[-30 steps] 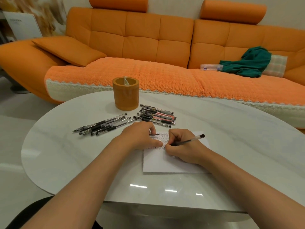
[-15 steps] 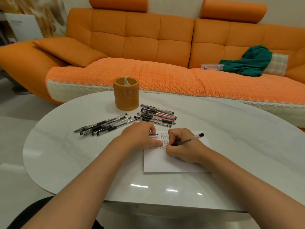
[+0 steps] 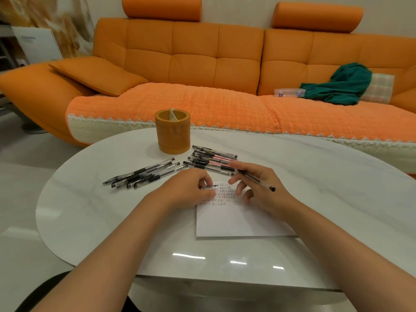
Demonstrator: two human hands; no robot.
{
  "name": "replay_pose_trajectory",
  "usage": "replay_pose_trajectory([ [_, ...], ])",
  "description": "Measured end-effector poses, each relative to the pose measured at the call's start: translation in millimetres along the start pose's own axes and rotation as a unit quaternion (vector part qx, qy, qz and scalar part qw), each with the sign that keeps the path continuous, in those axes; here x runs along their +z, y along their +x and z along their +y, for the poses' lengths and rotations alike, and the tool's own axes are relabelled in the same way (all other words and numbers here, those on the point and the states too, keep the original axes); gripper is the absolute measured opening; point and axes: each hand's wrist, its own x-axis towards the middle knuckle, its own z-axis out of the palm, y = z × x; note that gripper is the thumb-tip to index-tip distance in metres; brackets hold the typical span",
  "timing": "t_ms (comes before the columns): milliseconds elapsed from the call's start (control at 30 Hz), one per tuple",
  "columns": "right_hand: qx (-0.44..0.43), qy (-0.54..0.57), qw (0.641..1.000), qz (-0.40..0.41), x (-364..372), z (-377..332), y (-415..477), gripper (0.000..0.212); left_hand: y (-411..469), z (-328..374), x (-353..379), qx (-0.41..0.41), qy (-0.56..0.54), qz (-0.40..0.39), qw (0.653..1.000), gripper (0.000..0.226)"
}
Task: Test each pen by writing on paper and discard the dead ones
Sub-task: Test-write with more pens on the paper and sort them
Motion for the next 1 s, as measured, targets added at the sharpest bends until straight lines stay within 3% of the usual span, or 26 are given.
replay_pose_trajectory([
  [133,0.065,0.130,0.989,-0.028,-5.2,-11.3,4.2,0.043,-3.6,-3.9,-1.0,0.014,-0.009,0.020,1.000,0.015],
  [233,0.088,0.161,0.982,-0.037,-5.0,-16.9,6.6,0.045,-4.1,-3.9,-0.9,0.010,-0.020,0.040,0.999,0.010],
  [300,0.066,0.085,0.994,-0.031,-4.6,-19.1,6.6,0.035,-4.1,-3.6,-1.8,0.005,-0.031,0.056,0.998,0.011],
  [367,0.014,-0.121,0.992,-0.018,-6.8,-19.3,6.2,0.025,-3.4,-3.0,-3.2,0.002,-0.049,0.067,0.997,0.013],
  [467,-0.045,-0.417,0.907,-0.033,-7.9,-14.9,5.1,0.027,-1.8,-2.9,-4.6,0.003,-0.063,0.069,0.996,0.015],
  [600,-0.074,-0.476,0.876,-0.011,-3.6,-14.5,1.0,0.020,-1.0,-3.7,-4.0,0.007,-0.070,0.066,0.995,0.018],
  [1000,-0.101,-0.504,0.857,-0.027,-0.3,-12.4,1.7,0.021,-5.0,4.2,-3.5,0.041,-0.083,0.029,0.995,0.018],
])
